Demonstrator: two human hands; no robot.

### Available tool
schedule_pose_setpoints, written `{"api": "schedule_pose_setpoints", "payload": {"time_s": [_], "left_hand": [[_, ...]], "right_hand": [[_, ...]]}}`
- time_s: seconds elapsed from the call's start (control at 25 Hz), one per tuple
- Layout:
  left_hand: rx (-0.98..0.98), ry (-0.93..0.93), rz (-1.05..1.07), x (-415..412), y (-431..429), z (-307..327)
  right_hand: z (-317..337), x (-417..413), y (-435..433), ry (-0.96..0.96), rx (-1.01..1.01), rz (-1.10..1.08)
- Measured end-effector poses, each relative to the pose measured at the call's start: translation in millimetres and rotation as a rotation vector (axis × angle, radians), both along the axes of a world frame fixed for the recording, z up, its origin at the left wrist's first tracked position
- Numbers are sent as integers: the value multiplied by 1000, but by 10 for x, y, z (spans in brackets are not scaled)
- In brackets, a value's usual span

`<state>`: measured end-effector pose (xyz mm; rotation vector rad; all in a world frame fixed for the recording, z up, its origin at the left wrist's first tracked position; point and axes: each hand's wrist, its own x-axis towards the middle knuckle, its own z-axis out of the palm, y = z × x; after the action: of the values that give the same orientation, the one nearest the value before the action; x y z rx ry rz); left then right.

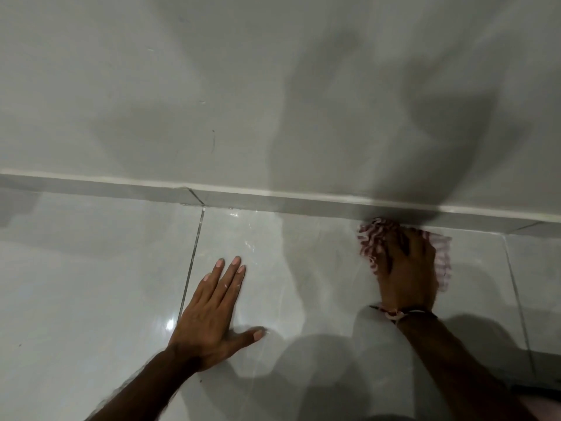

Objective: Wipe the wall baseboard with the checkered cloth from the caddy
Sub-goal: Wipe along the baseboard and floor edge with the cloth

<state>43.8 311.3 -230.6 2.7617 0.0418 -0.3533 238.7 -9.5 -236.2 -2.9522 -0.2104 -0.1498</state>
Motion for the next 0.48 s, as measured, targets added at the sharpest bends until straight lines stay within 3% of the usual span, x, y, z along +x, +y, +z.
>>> {"api": "schedule_pose_setpoints", "payload": {"time_s": [0.08, 0.24, 0.48], "left_hand": [[-3, 8, 2, -1, -3, 7], [6, -7, -7, -4, 12, -19], [43, -3, 6, -41, 34, -127]], "right_hand": [[-6, -75, 265, -31, 3, 45], [5, -150, 1324, 30, 76, 449], [251, -273, 2925, 121, -57, 967]]}}
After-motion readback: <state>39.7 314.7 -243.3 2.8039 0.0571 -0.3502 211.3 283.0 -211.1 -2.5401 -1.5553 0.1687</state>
